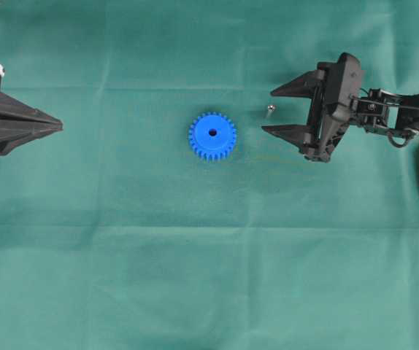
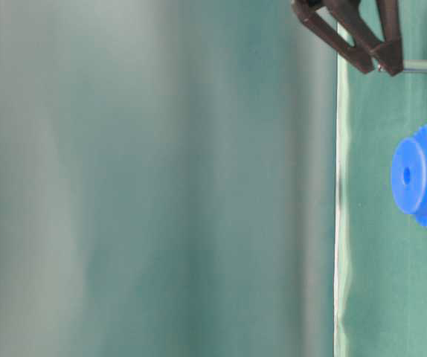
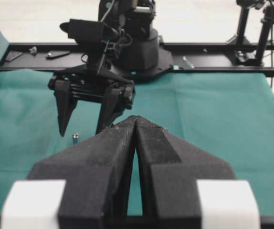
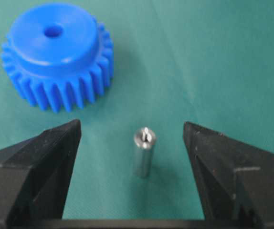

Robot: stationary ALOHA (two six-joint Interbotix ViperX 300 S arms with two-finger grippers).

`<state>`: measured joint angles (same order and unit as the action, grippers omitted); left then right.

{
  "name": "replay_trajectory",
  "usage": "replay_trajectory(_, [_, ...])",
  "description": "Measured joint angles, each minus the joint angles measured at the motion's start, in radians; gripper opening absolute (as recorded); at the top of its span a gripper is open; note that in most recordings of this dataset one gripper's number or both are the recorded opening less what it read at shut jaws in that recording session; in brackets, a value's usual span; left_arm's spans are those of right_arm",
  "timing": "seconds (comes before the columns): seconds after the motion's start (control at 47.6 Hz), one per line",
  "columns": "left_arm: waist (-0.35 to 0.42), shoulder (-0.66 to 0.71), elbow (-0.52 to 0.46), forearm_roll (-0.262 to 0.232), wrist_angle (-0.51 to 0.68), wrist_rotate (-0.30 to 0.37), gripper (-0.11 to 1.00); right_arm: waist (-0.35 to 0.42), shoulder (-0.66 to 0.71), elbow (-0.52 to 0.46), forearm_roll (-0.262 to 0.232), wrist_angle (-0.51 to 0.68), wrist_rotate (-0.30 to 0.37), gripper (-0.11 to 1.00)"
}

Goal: Insert the shaft placed at a random location into the center hole of the medium gear at another random location.
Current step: 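Move the right gripper over the silver shaft and lower it, then close the right gripper on the silver shaft and lift it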

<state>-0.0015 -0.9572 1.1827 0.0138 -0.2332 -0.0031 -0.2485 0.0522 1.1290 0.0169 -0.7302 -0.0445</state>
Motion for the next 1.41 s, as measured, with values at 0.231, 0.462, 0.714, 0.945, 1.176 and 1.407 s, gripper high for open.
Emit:
replay_trajectory(0.231, [0.000, 0.000, 0.002, 0.000, 0.002, 0.000, 0.00, -0.003, 0.020, 0.000, 0.003, -0.003, 0.000, 0.83])
replay_trajectory(0.462, [0.000, 0.000, 0.000, 0.000, 0.003, -0.002, 0.00, -0.003, 0.020, -0.002, 0.003, -0.012, 0.000, 0.50])
replay_trajectory(0.714, [0.000, 0.000, 0.000, 0.000, 0.003, -0.002, 0.00, -0.003, 0.020, -0.002, 0.003, -0.031, 0.000, 0.13])
replay_trajectory(0.945, [0.000, 0.000, 0.000, 0.000, 0.003, -0.002, 0.00, -0.003, 0.020, -0.002, 0.002, -0.031, 0.000, 0.13])
replay_trajectory(1.176, [0.000, 0.000, 0.002, 0.000, 0.003, -0.002, 0.00, -0.003, 0.015, -0.002, 0.000, -0.031, 0.000, 0.13])
replay_trajectory(1.407, [0.000, 0.000, 0.000, 0.000, 0.003, -0.002, 0.00, -0.003, -0.104, -0.003, 0.000, 0.023, 0.000, 0.13])
